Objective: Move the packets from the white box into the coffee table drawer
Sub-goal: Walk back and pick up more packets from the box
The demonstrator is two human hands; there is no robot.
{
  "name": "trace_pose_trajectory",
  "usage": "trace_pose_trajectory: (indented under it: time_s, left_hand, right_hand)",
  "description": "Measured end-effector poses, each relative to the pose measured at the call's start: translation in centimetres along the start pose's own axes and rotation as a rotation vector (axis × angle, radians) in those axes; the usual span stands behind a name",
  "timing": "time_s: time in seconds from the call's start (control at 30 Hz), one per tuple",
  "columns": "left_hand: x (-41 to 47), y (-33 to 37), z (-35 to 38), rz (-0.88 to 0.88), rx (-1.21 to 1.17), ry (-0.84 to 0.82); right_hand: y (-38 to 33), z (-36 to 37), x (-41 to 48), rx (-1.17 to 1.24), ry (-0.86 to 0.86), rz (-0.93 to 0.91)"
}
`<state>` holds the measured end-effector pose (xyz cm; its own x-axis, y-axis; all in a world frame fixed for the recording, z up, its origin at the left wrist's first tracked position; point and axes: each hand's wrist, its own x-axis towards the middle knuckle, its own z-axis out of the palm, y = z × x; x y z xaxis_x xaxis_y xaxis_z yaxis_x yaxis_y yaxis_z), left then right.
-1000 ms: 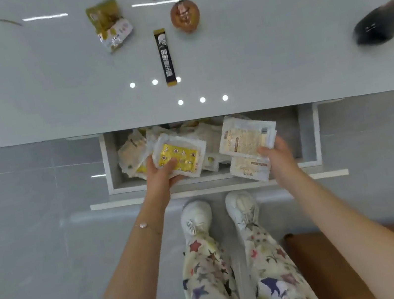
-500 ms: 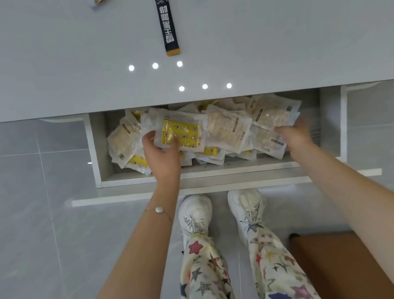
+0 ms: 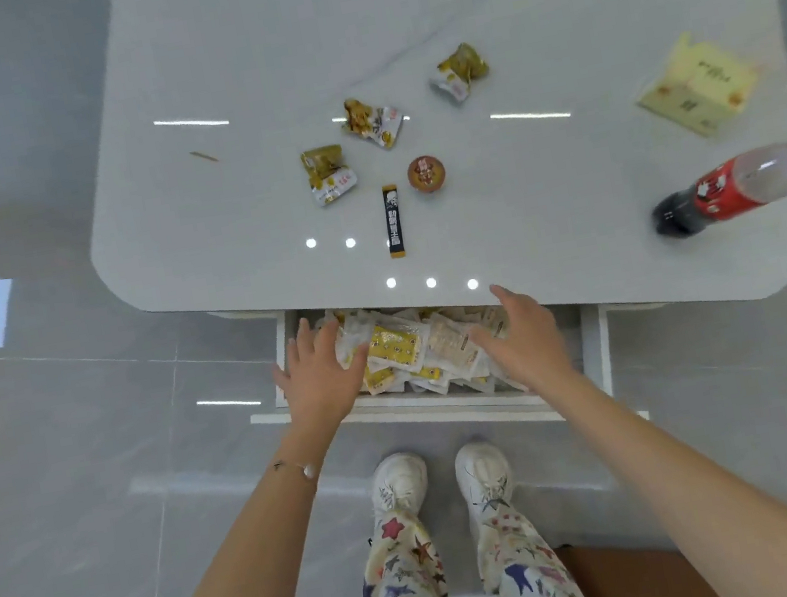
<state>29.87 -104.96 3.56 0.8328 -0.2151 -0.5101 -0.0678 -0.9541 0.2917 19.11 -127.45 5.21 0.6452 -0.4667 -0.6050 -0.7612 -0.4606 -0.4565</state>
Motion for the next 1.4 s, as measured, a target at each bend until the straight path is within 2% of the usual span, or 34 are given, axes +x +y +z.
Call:
trace_pose_trajectory:
  time_s: [0.1, 0.27, 0.47, 0.67, 0.97, 1.17, 1.4]
  left_hand:
    - [-3.8, 1.1, -6.7, 0.007, 0.097, 0.006]
    - [-11.5, 1.5, -16.8, -0.035, 0.060, 0.174]
    - [-20.8, -4.6, -24.4, -0.140, 0.071, 0.335]
    - [-28.2, -13.4, -30.1, -0.296, 0.057, 0.406]
    - [-34.1, -26.6, -36.8, -0.478, -0.076, 0.523]
    - [-37.4, -34.5, -38.5, -0.609, -0.120, 0.545]
    - [-41.6, -42.2, -37.3, -0.798, -0.265, 0.563]
  right_hand:
    - [-5.3, -4.8, -4.1, -0.114, 0.066, -0.106]
    - [-14.7, -10.4, -11.7, -0.288, 0.079, -0.309]
    - [-24.0, -10.4, -20.3, -0.414, 0.093, -0.614]
    - [-34.3, -5.2, -26.6, -0.472, -0.019, -0.748]
    - [-48.3, 4.4, -33.9, -0.530, -0.046, -0.960]
    - [-54.4, 11.7, -37.5, -0.571, -0.092, -1.072]
    - [-59.5, 21.6, -42.2, -0.661, -0.245, -1.231]
